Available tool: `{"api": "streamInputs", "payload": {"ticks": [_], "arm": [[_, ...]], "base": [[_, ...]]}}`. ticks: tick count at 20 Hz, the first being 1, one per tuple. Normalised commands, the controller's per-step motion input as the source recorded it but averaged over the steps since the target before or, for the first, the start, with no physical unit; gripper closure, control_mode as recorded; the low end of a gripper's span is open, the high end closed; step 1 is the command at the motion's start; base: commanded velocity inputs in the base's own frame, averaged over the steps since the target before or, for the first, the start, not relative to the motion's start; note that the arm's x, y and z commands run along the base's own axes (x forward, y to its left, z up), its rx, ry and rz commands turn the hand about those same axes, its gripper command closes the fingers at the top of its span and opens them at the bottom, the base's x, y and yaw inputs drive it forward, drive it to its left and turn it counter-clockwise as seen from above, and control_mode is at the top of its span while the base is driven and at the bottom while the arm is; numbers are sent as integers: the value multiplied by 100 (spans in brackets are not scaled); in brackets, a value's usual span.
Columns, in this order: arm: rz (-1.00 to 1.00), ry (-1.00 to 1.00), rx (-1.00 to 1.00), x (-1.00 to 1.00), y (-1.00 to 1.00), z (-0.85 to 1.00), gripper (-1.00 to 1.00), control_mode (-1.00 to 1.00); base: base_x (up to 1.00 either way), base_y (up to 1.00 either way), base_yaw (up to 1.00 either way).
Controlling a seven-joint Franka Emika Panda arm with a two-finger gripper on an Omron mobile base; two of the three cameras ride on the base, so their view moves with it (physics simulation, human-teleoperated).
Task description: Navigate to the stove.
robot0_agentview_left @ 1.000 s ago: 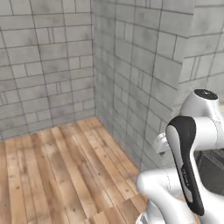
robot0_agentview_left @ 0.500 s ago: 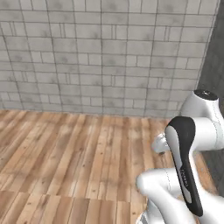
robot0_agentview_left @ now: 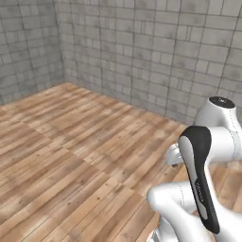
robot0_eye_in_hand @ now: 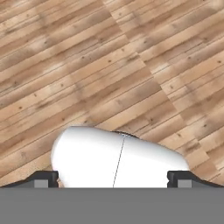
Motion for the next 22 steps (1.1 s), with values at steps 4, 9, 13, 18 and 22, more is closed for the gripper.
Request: {"api": "streamInputs", "payload": {"ticks": [4,9,13,18,22], "arm": [[0,0,0,0,0,0,-100,100],[0,0,0,0,0,0,-100,100],[0,0,0,0,0,0,-100,100],[0,0,0,0,0,0,-100,100],[0,0,0,0,0,0,-100,100]], "base": [[8,41,85],[6,38,86],[7,34,88],[29,20,85],[49,1,80]]}}
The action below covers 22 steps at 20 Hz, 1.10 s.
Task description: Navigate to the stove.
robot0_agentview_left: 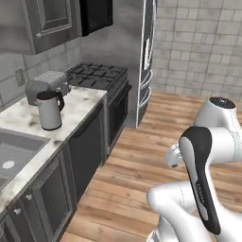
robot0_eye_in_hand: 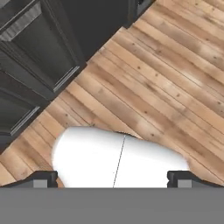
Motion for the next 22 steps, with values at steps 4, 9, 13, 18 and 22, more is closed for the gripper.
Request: {"api": "streamInputs", "payload": {"ticks": [4,9,13,18,22], "arm": [[0,0,0,0,0,0,-100,100],[0,0,0,0,0,0,-100,100],[0,0,0,0,0,0,-100,100],[0,0,0,0,0,0,-100,100],[0,0,0,0,0,0,-100,100]], "base": [[60,0,76],[64,0,74],[67,0,71],[67,-1,68],[62,-6,65]]}}
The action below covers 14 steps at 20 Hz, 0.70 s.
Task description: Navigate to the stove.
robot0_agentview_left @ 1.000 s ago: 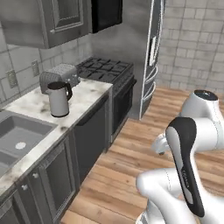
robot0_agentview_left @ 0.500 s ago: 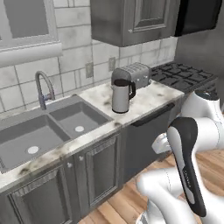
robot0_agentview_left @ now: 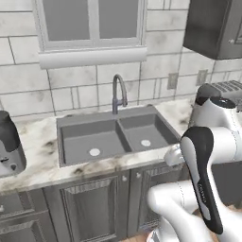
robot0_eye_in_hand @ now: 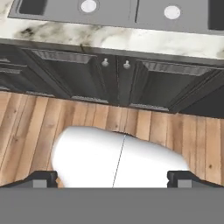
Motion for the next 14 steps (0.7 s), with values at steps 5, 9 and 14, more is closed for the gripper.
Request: {"api": "streamInputs", "payload": {"ticks": [5,9,14], "arm": [[0,0,0,0,0,0,-100,100],[0,0,0,0,0,0,-100,100],[0,0,0,0,0,0,-100,100]], "base": [[56,-10,61],[44,-18,50],[13,-39,26]]}}
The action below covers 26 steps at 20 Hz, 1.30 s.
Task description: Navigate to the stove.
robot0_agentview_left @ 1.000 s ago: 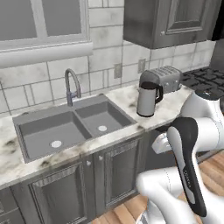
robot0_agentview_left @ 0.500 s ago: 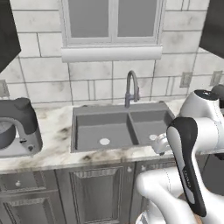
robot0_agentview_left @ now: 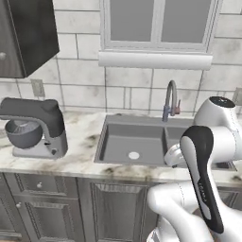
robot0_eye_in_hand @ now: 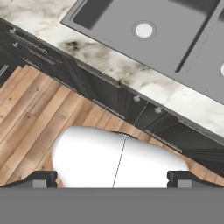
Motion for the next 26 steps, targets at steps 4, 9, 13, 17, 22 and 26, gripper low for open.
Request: {"api": "streamInputs", "payload": {"ticks": [4,9,13,17,22,26], "arm": [[0,0,0,0,0,0,-100,100],[0,0,0,0,0,0,-100,100],[0,0,0,0,0,0,-100,100],[0,0,0,0,0,0,-100,100],[0,0,0,0,0,0,-100,100],[0,0,0,0,0,0,-100,100]], "base": [[0,-46,7],[0,-45,0],[0,-47,0],[0,-53,-1],[-13,-56,-8],[-23,-55,-15]]}}
